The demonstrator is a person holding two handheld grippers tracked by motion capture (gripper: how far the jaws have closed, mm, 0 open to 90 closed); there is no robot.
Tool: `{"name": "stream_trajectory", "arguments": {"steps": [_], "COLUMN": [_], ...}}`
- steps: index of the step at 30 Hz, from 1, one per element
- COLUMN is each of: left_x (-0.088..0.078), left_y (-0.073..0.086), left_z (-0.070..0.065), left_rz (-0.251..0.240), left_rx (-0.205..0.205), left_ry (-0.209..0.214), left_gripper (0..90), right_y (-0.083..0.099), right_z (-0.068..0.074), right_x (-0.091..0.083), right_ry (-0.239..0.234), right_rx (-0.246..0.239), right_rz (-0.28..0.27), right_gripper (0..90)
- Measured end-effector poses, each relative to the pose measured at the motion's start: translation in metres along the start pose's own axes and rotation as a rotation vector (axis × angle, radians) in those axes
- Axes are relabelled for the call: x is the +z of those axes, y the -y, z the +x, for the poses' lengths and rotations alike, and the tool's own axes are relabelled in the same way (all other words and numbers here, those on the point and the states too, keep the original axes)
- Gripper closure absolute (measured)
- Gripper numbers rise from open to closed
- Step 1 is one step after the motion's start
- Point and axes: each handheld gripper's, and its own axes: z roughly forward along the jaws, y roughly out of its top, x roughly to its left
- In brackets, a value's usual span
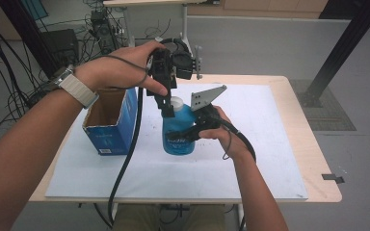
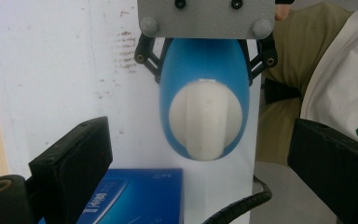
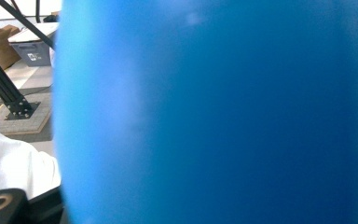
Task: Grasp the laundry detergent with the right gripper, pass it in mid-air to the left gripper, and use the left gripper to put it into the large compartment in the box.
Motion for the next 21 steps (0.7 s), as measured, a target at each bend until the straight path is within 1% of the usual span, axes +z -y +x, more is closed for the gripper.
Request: {"name": "stream_trajectory", "arguments": {"steps": [21], "left_x": [0.0044], "left_y": [0.0012], "left_z": [0.0001], "left_rz": [-0.015], "left_rx": [0.005], "left_ry": [-0.008], "left_gripper": [6.9], "right_y": [-0.0001], "right_z": [-0.0001], "right_x": [0.0002], "right_ry": [-0.001], "right_rx": [0.002], "right_rz": [-0.001], "right_gripper": [43.7]}}
